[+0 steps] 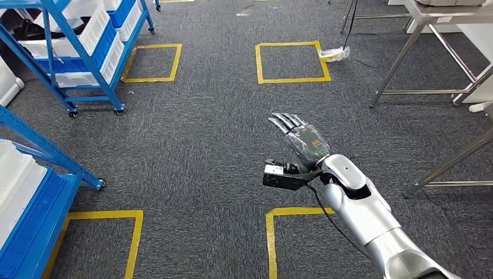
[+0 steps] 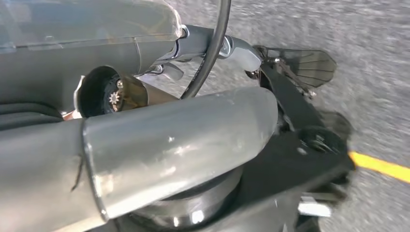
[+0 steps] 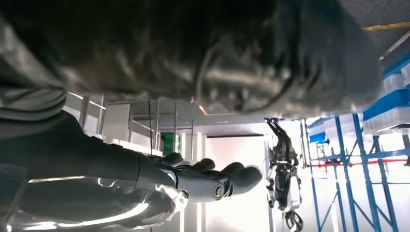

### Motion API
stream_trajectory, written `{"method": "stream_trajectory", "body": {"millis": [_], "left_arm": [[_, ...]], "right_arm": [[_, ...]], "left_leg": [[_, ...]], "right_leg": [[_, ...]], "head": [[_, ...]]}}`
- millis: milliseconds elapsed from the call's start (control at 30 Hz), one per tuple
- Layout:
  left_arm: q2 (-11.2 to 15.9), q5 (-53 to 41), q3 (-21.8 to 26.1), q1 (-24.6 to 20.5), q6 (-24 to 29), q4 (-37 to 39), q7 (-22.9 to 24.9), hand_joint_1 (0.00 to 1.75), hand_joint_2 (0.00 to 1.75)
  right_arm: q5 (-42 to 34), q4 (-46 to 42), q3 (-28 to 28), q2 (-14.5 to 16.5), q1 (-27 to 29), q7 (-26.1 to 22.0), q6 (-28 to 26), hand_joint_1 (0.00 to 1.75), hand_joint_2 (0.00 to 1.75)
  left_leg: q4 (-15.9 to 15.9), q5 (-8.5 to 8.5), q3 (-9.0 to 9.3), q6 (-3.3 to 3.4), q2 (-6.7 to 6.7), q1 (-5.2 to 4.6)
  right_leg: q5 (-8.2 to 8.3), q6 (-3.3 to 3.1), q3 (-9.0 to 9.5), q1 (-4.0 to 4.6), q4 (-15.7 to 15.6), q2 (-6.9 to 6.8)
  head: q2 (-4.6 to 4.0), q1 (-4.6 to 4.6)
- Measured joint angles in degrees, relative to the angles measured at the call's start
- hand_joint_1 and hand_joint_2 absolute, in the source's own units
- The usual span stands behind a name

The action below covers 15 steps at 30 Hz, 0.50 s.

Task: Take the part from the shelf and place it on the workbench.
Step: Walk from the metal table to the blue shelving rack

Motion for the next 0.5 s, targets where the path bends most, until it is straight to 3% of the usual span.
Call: {"method": "stream_trajectory", "body": {"millis": [67, 100, 133, 233, 267, 300, 400, 433, 500], "left_arm": [[0.0, 0.0, 0.0, 0.2, 0.0, 0.0, 0.0, 0.0, 0.0], [0.0, 0.0, 0.0, 0.3, 0.1, 0.0, 0.0, 0.0, 0.0], [0.0, 0.0, 0.0, 0.3, 0.1, 0.0, 0.0, 0.0, 0.0], [0.0, 0.0, 0.1, 0.5, 0.3, 0.0, -0.2, 0.0, 0.0], [0.0, 0.0, 0.1, 0.5, 0.3, 0.0, -0.3, 0.0, 0.0], [0.0, 0.0, 0.2, 0.4, 0.4, 0.0, -0.4, 0.0, 0.0], [0.0, 0.0, 0.5, 0.2, 0.5, 0.0, -0.5, 0.0, 0.0], [0.0, 0.0, 0.7, 0.1, 0.6, 0.0, -0.6, 0.0, 0.0], [0.0, 0.0, 0.9, 0.0, 0.6, 0.0, -0.6, 0.0, 0.0]], "right_arm": [[0.0, 0.0, 0.0, 0.0, 0.0, 0.0, 0.0, 0.0, 0.0], [0.1, 0.0, 0.0, 0.0, 0.0, 0.0, 0.0, 0.0, 0.0], [0.1, 0.0, 0.0, 0.0, 0.0, -0.1, 0.0, 0.0, 0.0], [0.1, 0.1, 0.0, 0.0, 0.0, -0.3, 0.0, 0.0, 0.0], [0.1, 0.1, 0.0, 0.0, 0.0, -0.4, 0.0, 0.0, 0.0], [0.2, 0.2, 0.0, 0.0, 0.0, -0.4, 0.0, 0.0, 0.0], [0.1, 0.1, 0.0, -0.1, -0.1, -0.5, 0.0, 0.0, 0.0], [0.1, 0.0, 0.0, -0.1, -0.2, -0.5, 0.0, 0.0, 0.0], [0.1, 0.0, 0.0, -0.2, -0.2, -0.5, 0.0, 0.0, 0.0]], "left_leg": [[1.6, -4.32, -3.73, -0.05, 0.09, 0.02], [0.3, -5.21, -4.6, 0.06, 0.14, 0.02], [-2.3, -3.95, -4.86, 0.23, 0.26, 0.01], [-11.1, 8.51, -4.77, 0.89, 1.26, -0.35], [-12.2, 11.25, -4.83, 1.08, 1.37, -0.53], [-12.4, 11.97, -4.93, 1.24, 1.18, -0.74], [-13.1, 11.57, -4.11, 2.03, 0.36, -0.52], [-13.4, 11.35, -3.7, 2.39, 0.18, -0.39], [-13.6, 10.75, -3.16, 2.97, -0.24, -0.5]], "right_leg": [[-1.61, 0.02, 2.15, 0.04, 0.0, -0.09], [-2.48, 0.08, 3.33, 0.04, 0.0, -0.1], [-3.35, 0.2, 4.49, 0.03, 0.0, -0.15], [-5.89, 1.01, 6.64, 0.23, 0.2, -0.37], [-6.5, 1.4, 6.85, 0.34, 0.2, -0.48], [-6.95, 1.81, 7.15, 0.41, 0.1, -0.6], [-8.44, 2.64, 7.13, 0.24, 0.7, -0.84], [-9.62, 2.8, 5.96, 0.18, 3.0, -0.69], [-12.3, 2.98, 1.3, 0.13, 10.4, -0.34]], "head": [[0.0, 0.01], [0.0, 0.01], [0.0, 0.01], [0.0, 0.04], [0.0, 0.04], [0.0, 0.03], [0.0, 0.07], [0.0, 0.09], [0.0, 0.11]]}}
